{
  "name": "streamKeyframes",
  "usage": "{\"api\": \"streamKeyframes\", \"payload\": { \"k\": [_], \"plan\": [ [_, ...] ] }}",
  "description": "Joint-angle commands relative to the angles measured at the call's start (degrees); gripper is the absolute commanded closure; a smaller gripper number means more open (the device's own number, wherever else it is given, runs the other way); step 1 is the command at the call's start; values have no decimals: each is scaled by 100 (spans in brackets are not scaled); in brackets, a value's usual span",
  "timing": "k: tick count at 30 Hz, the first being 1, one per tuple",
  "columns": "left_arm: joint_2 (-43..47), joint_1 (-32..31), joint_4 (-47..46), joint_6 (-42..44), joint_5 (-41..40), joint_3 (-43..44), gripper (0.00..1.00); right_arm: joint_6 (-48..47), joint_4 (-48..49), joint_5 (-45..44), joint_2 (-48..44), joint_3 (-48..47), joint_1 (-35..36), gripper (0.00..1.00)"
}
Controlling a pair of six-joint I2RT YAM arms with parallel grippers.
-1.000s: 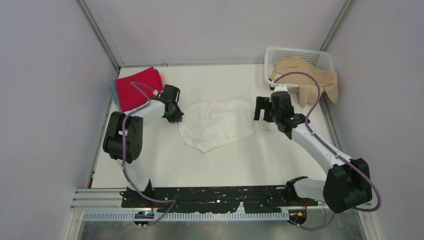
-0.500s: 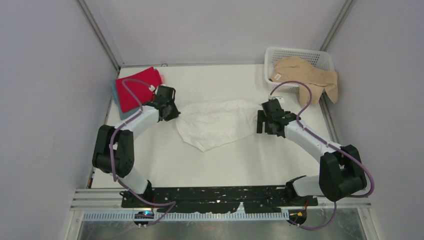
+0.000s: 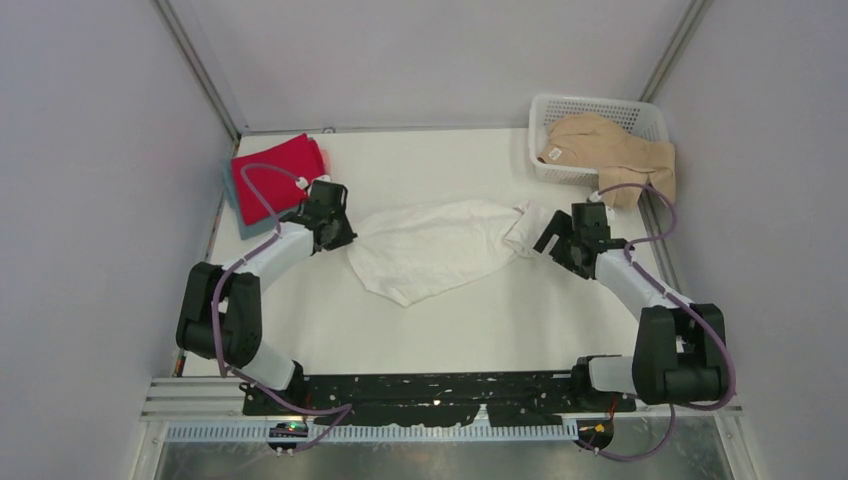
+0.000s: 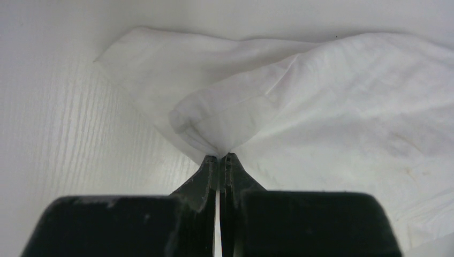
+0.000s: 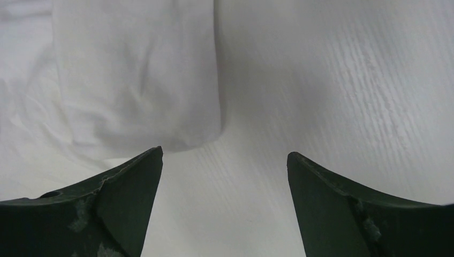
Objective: Fold and stack the t-shirts
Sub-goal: Flatten out the tshirt
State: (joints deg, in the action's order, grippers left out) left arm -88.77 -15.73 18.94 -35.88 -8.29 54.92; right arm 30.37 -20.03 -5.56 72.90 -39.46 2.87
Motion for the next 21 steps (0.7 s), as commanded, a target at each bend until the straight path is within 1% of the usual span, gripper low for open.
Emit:
{"api": "streamKeyframes", "payload": {
  "k": [1, 4, 6, 9, 11, 12, 13, 14, 15, 16, 17, 19, 21],
  "plan": [
    [248, 10, -352, 141, -44, -96, 100, 718, 1191, 695, 658, -191, -67, 11],
    [258, 17, -346, 145, -21, -118, 100, 1182, 1744, 702, 1000, -110, -165, 20],
    [263, 15, -355, 151, -7, -122, 100, 1341, 1922, 717, 1208, -71, -202, 24],
    [265, 13, -380, 150, 27, -133, 100, 1428, 2174, 837, 1542, -26, -208, 26],
    [257, 12, -371, 151, 34, -118, 100, 1487, 2373, 966, 1701, 19, -208, 31],
    [248, 16, -359, 149, 29, -107, 100, 1509, 2491, 1007, 1727, 27, -204, 39],
    [246, 16, -342, 147, 18, -99, 100, 1512, 2520, 1034, 1725, 42, -207, 43],
    [246, 17, -331, 151, 2, -91, 100, 1515, 2543, 1028, 1709, 47, -203, 52],
    [254, 9, -324, 149, -16, -81, 100, 1489, 2532, 986, 1650, 40, -207, 56],
    [263, 15, -307, 151, -39, -64, 100, 1467, 2465, 914, 1614, 25, -208, 64],
    [278, 17, -306, 151, -55, -58, 100, 1403, 2423, 867, 1523, -5, -204, 69],
    [326, 15, -273, 164, -135, -23, 100, 1260, 2259, 685, 1366, -72, -203, 74],
    [401, 17, -226, 184, -256, 12, 100, 1079, 1976, 320, 1170, -185, -208, 77]
  ]
}}
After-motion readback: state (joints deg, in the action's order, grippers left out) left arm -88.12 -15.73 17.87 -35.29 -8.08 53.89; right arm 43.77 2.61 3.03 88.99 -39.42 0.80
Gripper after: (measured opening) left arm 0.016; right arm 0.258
